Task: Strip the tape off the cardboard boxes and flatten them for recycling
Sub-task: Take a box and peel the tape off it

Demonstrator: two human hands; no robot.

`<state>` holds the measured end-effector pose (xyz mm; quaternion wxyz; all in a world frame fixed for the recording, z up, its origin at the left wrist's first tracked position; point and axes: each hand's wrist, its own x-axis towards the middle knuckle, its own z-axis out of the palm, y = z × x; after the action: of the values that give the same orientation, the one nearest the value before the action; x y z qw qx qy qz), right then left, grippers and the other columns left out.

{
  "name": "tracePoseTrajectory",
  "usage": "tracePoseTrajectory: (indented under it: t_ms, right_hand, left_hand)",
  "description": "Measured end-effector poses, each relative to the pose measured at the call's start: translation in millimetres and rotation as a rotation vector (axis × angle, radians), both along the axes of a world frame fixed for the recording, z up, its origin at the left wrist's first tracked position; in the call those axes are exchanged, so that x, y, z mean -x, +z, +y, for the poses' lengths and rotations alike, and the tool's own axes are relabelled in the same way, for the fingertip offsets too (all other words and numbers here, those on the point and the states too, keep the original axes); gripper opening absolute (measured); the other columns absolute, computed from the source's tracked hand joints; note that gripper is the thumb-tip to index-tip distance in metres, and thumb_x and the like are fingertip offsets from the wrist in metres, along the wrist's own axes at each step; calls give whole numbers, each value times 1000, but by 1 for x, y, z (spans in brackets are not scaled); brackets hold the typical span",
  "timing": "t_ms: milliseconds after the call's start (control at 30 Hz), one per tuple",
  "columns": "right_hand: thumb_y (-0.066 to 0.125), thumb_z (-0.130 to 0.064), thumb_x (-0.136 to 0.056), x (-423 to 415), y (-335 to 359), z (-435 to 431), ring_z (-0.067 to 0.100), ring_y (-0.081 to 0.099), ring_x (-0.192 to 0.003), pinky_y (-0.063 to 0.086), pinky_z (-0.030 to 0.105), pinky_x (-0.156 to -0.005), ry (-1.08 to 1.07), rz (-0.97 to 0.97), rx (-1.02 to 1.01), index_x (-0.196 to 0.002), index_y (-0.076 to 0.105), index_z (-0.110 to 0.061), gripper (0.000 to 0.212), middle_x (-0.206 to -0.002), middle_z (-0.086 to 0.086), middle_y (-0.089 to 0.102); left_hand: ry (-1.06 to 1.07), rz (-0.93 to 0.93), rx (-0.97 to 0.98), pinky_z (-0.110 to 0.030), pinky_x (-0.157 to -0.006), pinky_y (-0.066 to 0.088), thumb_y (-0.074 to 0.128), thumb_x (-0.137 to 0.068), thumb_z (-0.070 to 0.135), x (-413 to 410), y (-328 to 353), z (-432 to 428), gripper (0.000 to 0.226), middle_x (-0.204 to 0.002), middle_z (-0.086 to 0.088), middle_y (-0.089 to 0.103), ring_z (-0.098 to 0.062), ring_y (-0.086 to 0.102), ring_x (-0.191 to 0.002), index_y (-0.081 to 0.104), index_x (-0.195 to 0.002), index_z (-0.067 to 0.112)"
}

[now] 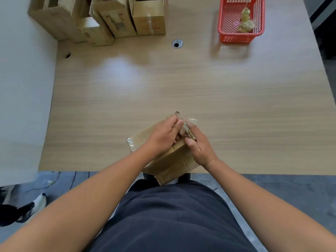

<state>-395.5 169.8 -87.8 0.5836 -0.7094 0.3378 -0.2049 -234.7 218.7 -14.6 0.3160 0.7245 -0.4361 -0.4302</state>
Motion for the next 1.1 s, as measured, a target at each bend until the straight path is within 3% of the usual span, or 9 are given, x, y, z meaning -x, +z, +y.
tracePoseTrajectory:
  t_ms: [133, 200, 267, 367, 500, 667, 800, 933, 1100]
  right_hand:
    - [40, -42, -93, 9, -3, 12, -4, 42, -139, 36, 19, -112, -34, 18, -83, -150, 41, -30, 58, -148, -23, 47]
    - [41, -41, -93, 13, -1, 15, -9, 41, -138, 33, 13, -110, -23, 20, -114, -150, 38, -37, 57, -146, -32, 45]
    - [42, -42, -94, 14, 2, 11, 1, 45, -138, 37, 23, -113, -4, 30, -134, -154, 40, -27, 62, -148, -15, 50]
    - [41, -47, -94, 12, 7, 4, 7, 44, -141, 37, 36, -118, 25, 75, -120, -155, 40, -21, 67, -153, -2, 48]
    - [42, -49, -93, 12, 10, 8, 10, 41, -143, 35, 38, -120, -3, 98, -85, -157, 36, -21, 70, -156, -1, 44]
    - [43, -50, -94, 18, 12, 10, -11, 32, -142, 28, 18, -115, 58, 90, -86, -150, 28, -55, 59, -155, -15, 38]
    - [44, -45, -96, 17, 15, 5, -9, 38, -137, 29, 9, -108, 88, 101, -83, -143, 26, -72, 57, -145, -9, 46]
    - [45, -46, -95, 20, 15, -1, -8, 41, -133, 31, 10, -105, 155, 142, -46, -143, 29, -70, 55, -138, -16, 48]
    - [48, -40, -94, 27, 15, -7, -2, 42, -137, 35, 29, -115, 207, 167, 79, -146, 37, -56, 56, -143, -12, 46]
  left_hand:
    - [317, 403, 11, -24, -43, 45, 43, -109, 31, -10, 3, -5, 28, -60, -9, 61, -20, 55, -47, 50, -91, 12]
    - [187, 343, 16, -23, -48, 48, 50, -106, 28, -13, 2, -1, 21, -66, -7, 64, -16, 57, -50, 55, -95, 11]
    - [66, 141, 76, -23, -59, 52, 60, -103, 24, -12, 0, 6, 8, -85, 1, 68, -13, 58, -60, 61, -107, 18]
    - [0, -84, 203, -21, -82, 50, 60, -101, 15, -8, -3, 18, 36, -116, 11, 60, -11, 60, -92, 55, -133, 30]
    - [-95, -39, 200, -19, -104, 40, 40, -108, 14, -4, -1, 33, 37, -127, 20, 59, -3, 53, -122, 57, -138, 26]
    - [-28, 85, 152, -11, -85, 42, 34, -108, 41, -2, 8, 29, 43, -113, 20, 64, 10, 56, -95, 60, -134, 19]
    - [-65, -69, 124, -13, -86, 45, 67, -98, 29, -5, 6, 20, 57, -129, 7, 48, 1, 52, -98, 44, -150, 30]
    - [-137, -132, 212, -13, -93, 44, 68, -96, 12, -9, 4, 20, 35, -129, 5, 51, -2, 52, -117, 67, -129, 23]
    - [-11, -224, 281, -14, -90, 47, 75, -91, 15, 4, -7, 37, 6, -115, 8, 61, -1, 57, -112, 72, -96, 17]
